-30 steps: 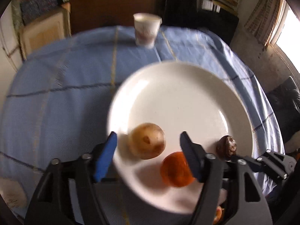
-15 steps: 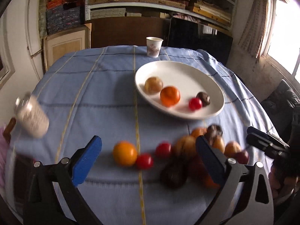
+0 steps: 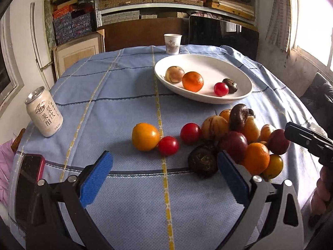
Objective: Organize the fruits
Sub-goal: 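Grasp the dark red plum with the right tool while the left tool grasps a yellow tomato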
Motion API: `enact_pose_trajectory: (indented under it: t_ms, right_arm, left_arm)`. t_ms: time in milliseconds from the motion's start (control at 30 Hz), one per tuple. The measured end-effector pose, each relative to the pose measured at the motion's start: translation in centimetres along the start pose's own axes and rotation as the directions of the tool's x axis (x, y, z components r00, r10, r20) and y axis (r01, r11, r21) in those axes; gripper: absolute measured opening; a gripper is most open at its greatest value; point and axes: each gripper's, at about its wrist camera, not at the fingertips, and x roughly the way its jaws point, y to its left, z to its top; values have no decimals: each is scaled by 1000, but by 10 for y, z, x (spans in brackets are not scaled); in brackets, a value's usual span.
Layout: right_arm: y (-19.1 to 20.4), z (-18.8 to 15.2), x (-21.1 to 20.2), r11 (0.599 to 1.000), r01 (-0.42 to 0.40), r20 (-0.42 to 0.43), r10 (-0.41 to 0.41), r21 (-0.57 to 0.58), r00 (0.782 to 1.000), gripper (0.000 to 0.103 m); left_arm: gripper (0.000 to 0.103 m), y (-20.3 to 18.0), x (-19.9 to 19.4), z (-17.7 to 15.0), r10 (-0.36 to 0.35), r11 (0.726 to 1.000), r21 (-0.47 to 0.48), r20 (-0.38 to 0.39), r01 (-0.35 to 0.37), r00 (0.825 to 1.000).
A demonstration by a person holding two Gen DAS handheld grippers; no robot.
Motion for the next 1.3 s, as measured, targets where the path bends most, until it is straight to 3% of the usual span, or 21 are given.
enact_pose_trajectory:
  t_ms: [333,900,1133,1300]
  right_arm:
    - [17,-5,6,990,100,-45,-105,-99,993,44]
    - [22,-5,9,986,100,-69,-110,-133,992,36]
    - [3,25,-13,995,79,65,-75,-62,995,36]
    - [-7,32,-17,997,72,133,-69,-20,989,36]
  left_arm:
    - [98,27,3,1,25,994,-109,-25,-28,999]
    - [98,36,9,-2,38,987,-153,-56,-46,998]
    - [98,51,25,6,-82,966,-251,-98,55,992]
    - [78,60,42,29,-129,943,-323,-123,83,984]
